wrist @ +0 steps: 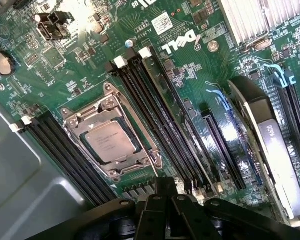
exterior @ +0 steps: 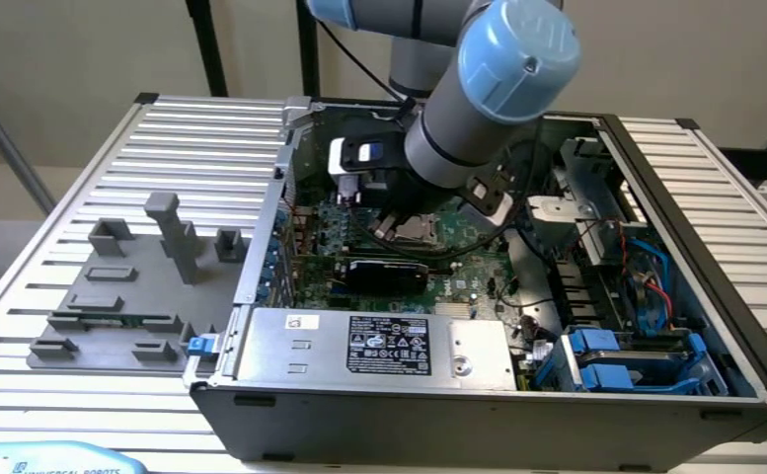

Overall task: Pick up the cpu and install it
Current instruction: 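Install the second cpu locking lever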

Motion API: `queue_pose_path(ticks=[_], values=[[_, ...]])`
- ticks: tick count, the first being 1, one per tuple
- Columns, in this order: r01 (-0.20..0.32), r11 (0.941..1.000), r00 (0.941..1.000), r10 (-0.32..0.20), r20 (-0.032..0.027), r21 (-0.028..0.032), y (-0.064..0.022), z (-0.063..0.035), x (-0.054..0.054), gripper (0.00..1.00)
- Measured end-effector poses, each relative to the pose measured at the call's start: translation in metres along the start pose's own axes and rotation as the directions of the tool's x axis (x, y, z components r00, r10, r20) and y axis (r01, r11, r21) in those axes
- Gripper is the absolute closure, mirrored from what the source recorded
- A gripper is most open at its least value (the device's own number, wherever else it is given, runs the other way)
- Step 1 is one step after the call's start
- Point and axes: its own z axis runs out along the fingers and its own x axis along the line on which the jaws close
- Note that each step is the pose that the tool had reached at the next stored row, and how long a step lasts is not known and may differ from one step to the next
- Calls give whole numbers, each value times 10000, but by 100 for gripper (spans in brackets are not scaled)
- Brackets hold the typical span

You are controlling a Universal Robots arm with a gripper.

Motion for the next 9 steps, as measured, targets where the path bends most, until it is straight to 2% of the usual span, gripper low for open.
queue_pose_path(ticks=[1,4,6,9], values=[[20,10000,10000,-20,-27,-50,-3,8,2,89],[99,9996,9999,-102,-124,-265,-36,43,-18,89],[120,9993,9998,-125,-140,-346,-75,74,-46,89],[140,9990,9998,-146,-156,-415,-90,101,-47,89]])
